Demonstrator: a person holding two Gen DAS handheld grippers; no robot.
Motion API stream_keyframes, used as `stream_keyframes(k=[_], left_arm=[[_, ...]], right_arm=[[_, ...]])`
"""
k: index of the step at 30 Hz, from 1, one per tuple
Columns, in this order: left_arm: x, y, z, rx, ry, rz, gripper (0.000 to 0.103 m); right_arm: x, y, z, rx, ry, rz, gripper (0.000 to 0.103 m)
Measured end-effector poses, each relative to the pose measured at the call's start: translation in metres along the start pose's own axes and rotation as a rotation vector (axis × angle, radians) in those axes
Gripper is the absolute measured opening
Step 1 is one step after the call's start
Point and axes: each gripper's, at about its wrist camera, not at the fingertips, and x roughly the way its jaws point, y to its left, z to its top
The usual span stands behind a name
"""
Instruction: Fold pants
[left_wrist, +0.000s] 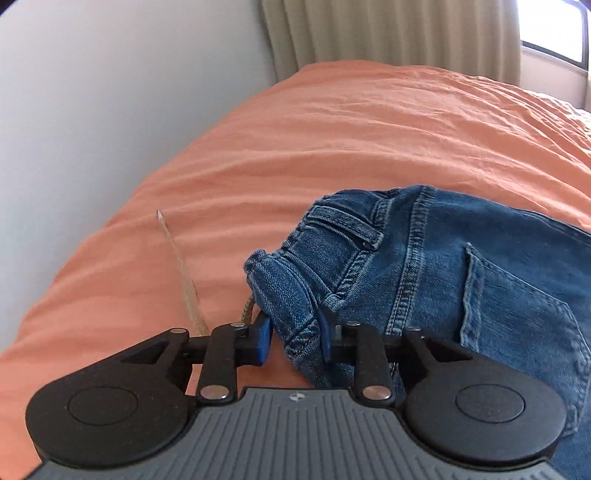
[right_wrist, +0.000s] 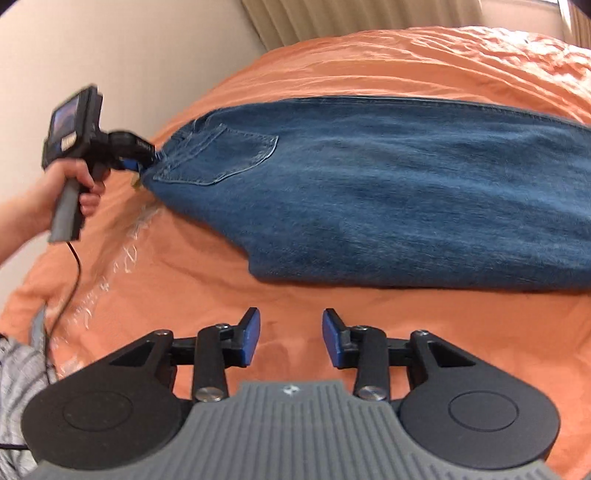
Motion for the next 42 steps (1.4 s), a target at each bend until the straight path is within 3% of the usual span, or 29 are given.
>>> stream_keyframes(k=[3,6,10,14,20,26,29,31,34,37,42], left_arm=[[-0.035,0.001,-0.011,0.089,-0.043,-0.051,0.034],[-0.069,-0.004,-0.023,0.188,-0.081,-0.172,0.034],[-0.101,-0.026,-0.034,0.315,-0.111,-0.361,0.034],[-0.117,-0.054,-0.051,0.446,-0.131,-0.471,0.034],[-0.115,-0.077,-0.062,0.492,-0.134,-0.493,0.034],[-0.106,-0.071,-0.059,0.466,-0.106,-0.497,0.034],[-0.104,-0.069,-0.056,0.450,-0.095,-0.493,0.034],[-0.106,-0.068,-0.054,0.445,-0.099,-0.497,0.034],[-0.106,-0.071,-0.054,0.450,-0.090,-0.501,0.034],[-0.106,-0.079,-0.056,0.467,-0.079,-0.484,0.033],[-0.116,-0.085,-0.059,0.478,-0.067,-0.485,0.034]], right_arm=[[0.014,0.017,0.002,-0.079,-0.018,-0.041,0.050],[0.026,0.029,0.005,-0.131,-0.022,-0.068,0.050],[0.020,0.041,0.016,-0.178,-0.116,-0.117,0.049],[0.018,0.046,0.023,-0.254,-0.149,-0.160,0.050],[0.039,0.038,0.021,-0.326,-0.080,-0.277,0.050],[0.054,0.059,0.031,-0.410,-0.131,-0.213,0.049],[0.061,0.063,0.032,-0.378,-0.100,-0.282,0.011],[0.052,0.056,0.025,-0.314,-0.102,-0.242,0.010],[0.049,0.058,0.012,-0.319,-0.093,-0.259,0.008],[0.046,0.049,0.003,-0.228,-0.078,-0.236,0.003],[0.040,0.043,0.005,-0.139,-0.050,-0.195,0.001]])
